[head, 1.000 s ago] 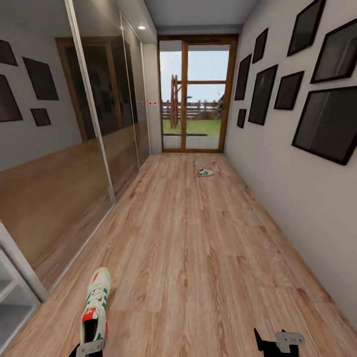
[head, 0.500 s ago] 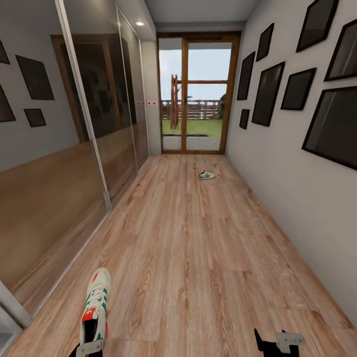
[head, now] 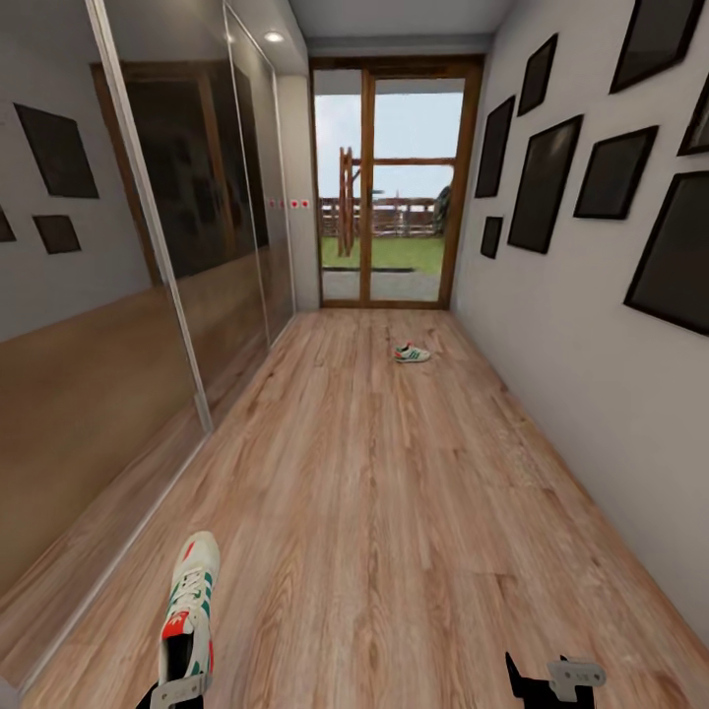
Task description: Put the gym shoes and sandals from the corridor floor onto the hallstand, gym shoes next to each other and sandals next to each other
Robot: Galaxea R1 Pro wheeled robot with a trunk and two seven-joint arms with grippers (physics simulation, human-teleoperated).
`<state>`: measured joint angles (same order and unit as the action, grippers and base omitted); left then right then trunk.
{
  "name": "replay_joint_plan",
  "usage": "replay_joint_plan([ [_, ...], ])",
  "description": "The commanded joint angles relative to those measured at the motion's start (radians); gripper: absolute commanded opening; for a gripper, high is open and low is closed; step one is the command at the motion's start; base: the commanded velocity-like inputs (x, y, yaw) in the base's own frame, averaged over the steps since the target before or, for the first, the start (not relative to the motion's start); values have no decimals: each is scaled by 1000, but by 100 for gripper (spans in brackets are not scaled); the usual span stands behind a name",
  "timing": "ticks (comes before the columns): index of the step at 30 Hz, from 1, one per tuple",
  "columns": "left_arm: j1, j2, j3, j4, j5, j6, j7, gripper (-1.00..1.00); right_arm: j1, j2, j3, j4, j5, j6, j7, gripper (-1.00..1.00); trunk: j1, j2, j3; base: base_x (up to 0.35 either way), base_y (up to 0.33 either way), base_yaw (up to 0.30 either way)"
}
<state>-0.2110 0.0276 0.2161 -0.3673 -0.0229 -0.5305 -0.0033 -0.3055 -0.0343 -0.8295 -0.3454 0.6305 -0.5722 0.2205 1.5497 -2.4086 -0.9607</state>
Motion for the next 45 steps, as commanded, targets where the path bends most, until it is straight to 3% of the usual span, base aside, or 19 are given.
replay_joint_plan([
  [1,-1,0,3,1,-3,-3,-1,-100,-1,0,-9,0,3,-4,8,100,0,0,-2,336,0,0],
  [14,-1,0,3,1,-2,-3,-1,-100,-1,-1,-5,0,5,-4,9,100,0,0,-17,336,0,0],
  [45,-1,-2,3,1,-3,-3,-1,-100,-1,-4,-3,2,11,-5,11,100,0,0,-18,335,0,0],
])
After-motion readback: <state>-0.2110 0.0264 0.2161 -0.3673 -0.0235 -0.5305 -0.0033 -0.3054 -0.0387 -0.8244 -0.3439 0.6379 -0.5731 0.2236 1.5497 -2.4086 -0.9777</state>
